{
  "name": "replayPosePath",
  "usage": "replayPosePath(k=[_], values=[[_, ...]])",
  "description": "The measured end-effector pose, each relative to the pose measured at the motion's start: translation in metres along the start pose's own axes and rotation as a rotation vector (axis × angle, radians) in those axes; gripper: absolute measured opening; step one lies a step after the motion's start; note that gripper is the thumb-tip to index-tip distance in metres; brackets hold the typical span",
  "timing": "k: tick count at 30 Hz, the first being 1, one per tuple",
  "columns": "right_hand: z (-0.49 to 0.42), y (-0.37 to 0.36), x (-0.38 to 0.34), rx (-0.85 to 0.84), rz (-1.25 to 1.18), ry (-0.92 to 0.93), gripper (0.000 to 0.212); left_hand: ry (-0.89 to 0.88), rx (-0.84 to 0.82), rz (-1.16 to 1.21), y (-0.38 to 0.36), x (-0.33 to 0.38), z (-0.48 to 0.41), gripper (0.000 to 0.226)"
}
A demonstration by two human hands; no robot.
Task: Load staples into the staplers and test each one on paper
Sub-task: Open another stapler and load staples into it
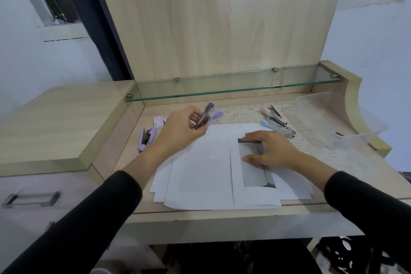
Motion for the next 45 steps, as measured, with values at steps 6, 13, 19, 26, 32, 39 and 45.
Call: replayPosePath(k=[6,13,19,26,32,39,45], values=[[0.003,0.026,0.018,0.138,-0.255,-0.115,0.023,-0.058,-0.317,-0.156,-0.070,0.014,0.018,0.015],[0.012,0.026,0.018,0.089,-0.196,-0.081,0.026,-0.166,-0.492,-0.309,-0.112,0.017,0.030,0.014],[0.018,0.023,0.004,0.111,-0.191,0.028,0.033,-0.236,-0.397,-0.290,-0.108,0.036,0.032,0.037],[0.015,0.006,-0.006,0.051,-0.072,0.054,0.035,-0.339,-0.344,-0.269,-0.123,0.057,0.050,0.035],[0.016,0.008,-0.007,0.093,-0.168,0.050,0.028,-0.431,-0.167,-0.362,-0.122,0.064,0.054,0.025],[0.015,0.017,-0.002,0.085,-0.331,-0.034,0.019,-0.576,-0.062,-0.346,-0.110,0.072,0.062,0.021],[0.012,0.045,-0.024,0.094,-0.489,-0.023,0.011,-0.442,0.131,-0.059,-0.062,0.064,0.049,0.023]])
Point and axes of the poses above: each hand's wrist, its own z-axis away from the middle knuckle, its own y-axis out of the back of the hand, x = y × z, the point moved 10 cm from there along -z, towards the middle knuckle, and after that the axes turned 5 degrees about z, right-handed, at the moved point
